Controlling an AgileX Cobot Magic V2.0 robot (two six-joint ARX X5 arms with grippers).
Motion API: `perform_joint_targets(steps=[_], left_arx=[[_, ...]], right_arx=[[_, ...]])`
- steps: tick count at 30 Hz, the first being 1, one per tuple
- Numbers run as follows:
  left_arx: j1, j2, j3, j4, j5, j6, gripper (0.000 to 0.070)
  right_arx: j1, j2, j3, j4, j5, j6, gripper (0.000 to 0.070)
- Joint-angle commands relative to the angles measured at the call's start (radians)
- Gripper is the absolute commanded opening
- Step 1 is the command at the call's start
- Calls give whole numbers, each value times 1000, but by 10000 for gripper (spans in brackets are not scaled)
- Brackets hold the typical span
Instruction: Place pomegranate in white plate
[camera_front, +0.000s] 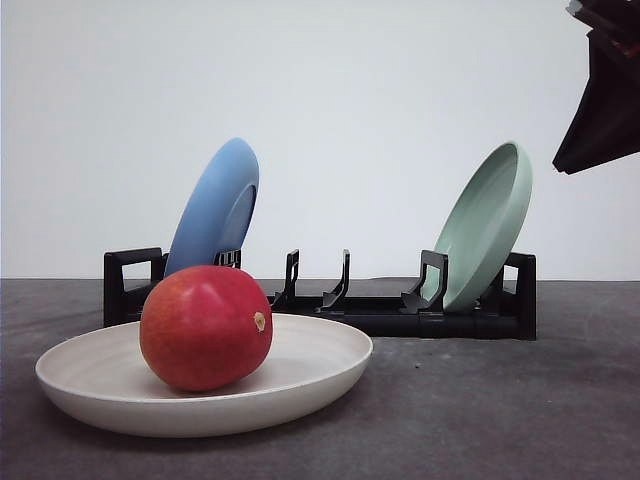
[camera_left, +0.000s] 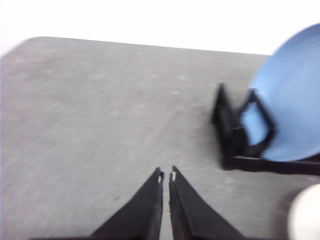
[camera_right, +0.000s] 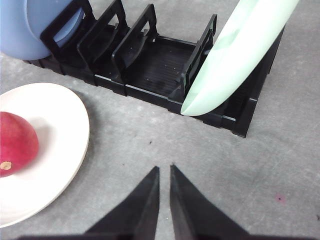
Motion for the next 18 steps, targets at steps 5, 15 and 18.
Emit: perform_joint_targets(steps=[5,15,18], left_arx=[[35,-159,-126,38,0,27,0],[48,-215,-210,63,36,51,0],[48,-215,-210,64,55,50,0]], right_arx=[[3,4,10,10,0,3,32],[3,4,10,11,1,3,32],[3,4,10,11,1,4,32]])
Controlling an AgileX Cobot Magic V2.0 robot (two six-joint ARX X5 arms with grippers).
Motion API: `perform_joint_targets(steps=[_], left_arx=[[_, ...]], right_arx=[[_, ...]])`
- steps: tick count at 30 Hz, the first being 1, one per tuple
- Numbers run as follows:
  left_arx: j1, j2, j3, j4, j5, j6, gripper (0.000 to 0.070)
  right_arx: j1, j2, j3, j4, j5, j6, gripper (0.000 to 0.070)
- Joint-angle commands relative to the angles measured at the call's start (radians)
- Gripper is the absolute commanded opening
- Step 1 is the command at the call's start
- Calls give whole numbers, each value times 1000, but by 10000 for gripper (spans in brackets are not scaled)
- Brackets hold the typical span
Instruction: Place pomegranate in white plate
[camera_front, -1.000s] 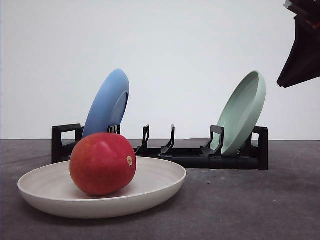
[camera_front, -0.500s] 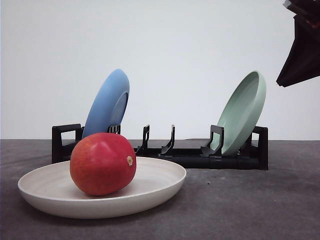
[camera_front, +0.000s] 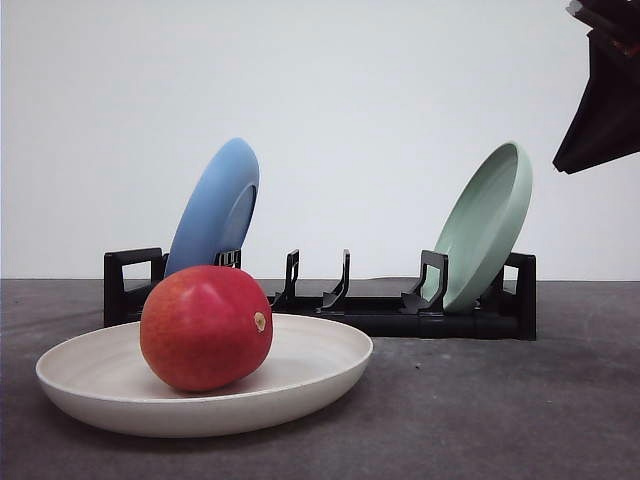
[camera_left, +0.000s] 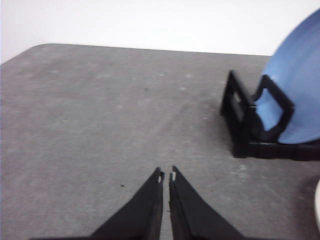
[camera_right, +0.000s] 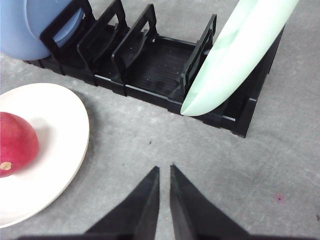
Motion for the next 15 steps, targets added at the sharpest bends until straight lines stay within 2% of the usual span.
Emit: perform_joint_targets(steps=[1,15], left_arx=[[2,-1,-10,10,3,0,0],[2,-1,-10,18,2,6,0]], right_arx=[[3,4,10,10,0,4,32],[3,4,10,10,3,3,32]])
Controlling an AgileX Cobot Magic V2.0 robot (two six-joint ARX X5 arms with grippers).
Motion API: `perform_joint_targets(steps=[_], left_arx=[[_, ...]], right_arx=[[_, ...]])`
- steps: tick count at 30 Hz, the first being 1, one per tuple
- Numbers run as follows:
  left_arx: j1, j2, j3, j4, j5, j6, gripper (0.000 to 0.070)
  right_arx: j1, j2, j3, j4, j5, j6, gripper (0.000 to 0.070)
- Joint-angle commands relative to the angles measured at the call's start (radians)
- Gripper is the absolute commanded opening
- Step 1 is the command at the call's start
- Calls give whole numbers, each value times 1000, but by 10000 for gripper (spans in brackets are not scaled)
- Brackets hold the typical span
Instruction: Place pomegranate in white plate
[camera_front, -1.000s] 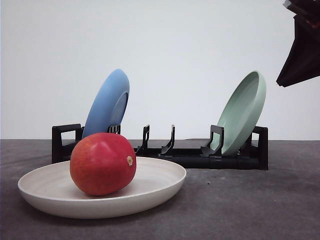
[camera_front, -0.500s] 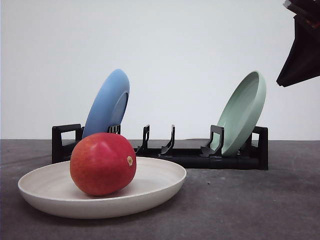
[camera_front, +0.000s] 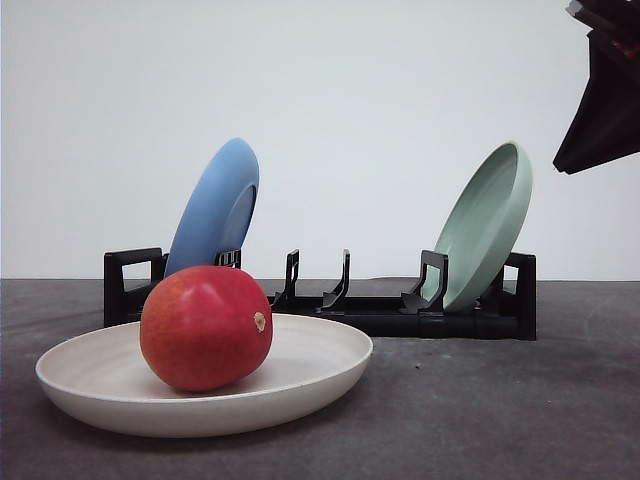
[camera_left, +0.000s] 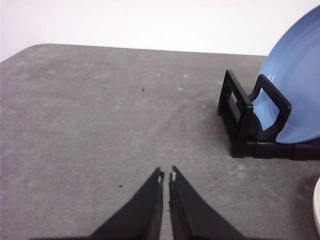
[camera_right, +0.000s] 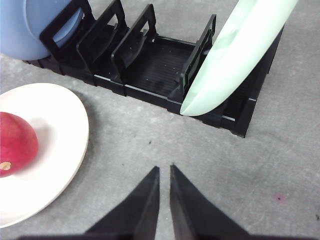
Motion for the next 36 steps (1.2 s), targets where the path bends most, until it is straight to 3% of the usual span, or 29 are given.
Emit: perform_joint_targets(steps=[1,5,7,13,19,25,36], left_arx=[[2,-1,-10,14,2,6,0],[2,-1,-10,14,2,6,0],[2,-1,-10,14,2,6,0],[2,-1,-10,14,2,6,0],[2,-1,-10,14,2,6,0],[2,-1,-10,14,2,6,0],[2,-1,-10,14,2,6,0]], right_arx=[[3,4,10,10,1,3,32],[3,2,10,12,10,-35,32],[-1,-17,7,7,43,-106,32],[-38,-153,-116,93,153,-169,33],[-132,-417,-343,213,222,-167,32],[-215,-663,-500,256,233,-160,32],[-328,-842,-629,292,237,-95,32]])
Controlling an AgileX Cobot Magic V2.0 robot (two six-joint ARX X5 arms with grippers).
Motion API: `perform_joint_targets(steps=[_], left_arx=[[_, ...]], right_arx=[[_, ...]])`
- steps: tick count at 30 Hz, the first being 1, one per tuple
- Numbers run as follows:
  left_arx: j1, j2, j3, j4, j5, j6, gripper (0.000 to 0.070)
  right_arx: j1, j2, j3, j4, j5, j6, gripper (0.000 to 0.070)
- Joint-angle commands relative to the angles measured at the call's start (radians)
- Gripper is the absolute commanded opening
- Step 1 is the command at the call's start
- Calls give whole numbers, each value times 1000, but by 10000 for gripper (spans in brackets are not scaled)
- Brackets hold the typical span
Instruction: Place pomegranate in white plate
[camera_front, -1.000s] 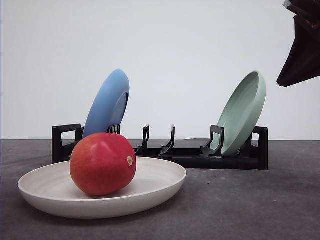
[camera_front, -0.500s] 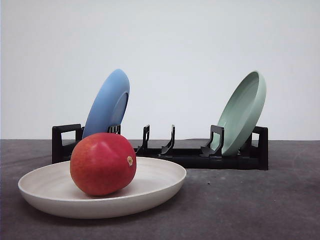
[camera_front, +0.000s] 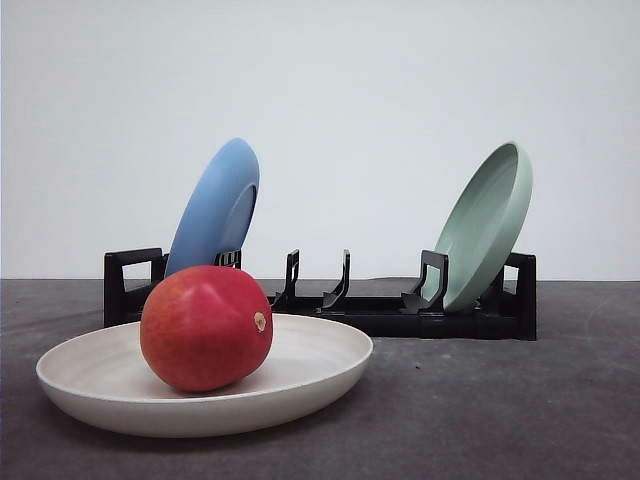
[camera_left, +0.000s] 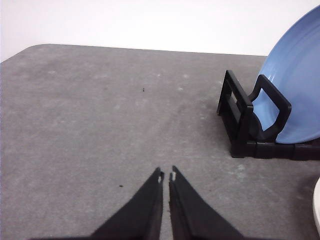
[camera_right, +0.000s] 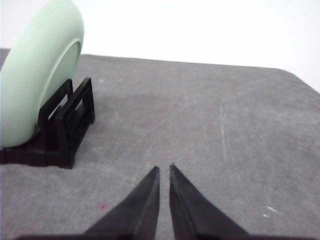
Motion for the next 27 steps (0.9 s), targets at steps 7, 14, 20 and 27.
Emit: perform_joint_targets(steps=[7,14,20,27], left_arx=[[2,-1,-10,14,2,6,0],[2,-1,-10,14,2,6,0],[2,-1,-10,14,2,6,0],[2,-1,-10,14,2,6,0]], right_arx=[[-8,-44,-19,-35,4,28,33],[-9,-44,-19,-6,4,28,32],[-9,-44,-19,-5,4,28,32],[-9,-44,-19,-5,4,28,32]])
